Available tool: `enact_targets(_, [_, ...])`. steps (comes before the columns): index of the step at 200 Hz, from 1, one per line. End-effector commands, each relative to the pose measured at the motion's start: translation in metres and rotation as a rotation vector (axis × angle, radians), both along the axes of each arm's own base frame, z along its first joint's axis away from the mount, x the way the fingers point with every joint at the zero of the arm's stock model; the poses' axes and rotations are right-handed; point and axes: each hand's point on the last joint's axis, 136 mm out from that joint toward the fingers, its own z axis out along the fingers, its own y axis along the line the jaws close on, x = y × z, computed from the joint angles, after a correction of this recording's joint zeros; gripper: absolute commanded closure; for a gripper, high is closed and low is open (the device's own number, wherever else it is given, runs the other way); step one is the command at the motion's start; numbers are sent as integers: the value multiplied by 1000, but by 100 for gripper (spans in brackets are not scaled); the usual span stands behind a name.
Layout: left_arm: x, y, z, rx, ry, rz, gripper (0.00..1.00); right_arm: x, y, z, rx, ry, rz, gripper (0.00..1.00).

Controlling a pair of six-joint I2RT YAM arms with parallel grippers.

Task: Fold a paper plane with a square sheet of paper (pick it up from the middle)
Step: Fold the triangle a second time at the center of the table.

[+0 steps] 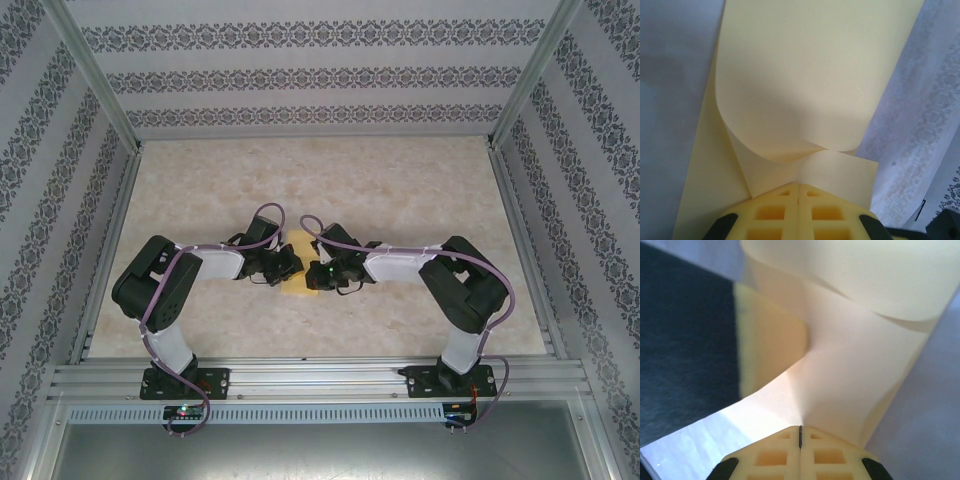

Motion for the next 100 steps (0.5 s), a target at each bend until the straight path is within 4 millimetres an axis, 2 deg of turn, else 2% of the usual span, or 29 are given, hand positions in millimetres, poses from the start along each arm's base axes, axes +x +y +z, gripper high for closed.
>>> enact_targets(1, [-18,19,-26,99,74,13,100,-5,-11,-16,-40,28,-2,95])
enact_targets(60, [-19,20,-27,105,74,13,100,-16,-20,-27,-49,67,-16,93])
enact_targets(80, [-18,20,-26,102,70,13,100,-19,-14,-14,-1,75,-3,92])
enact_targets(100, [-20,21,-26,106,72,13,100,-13,-2,14,69,43,4,92])
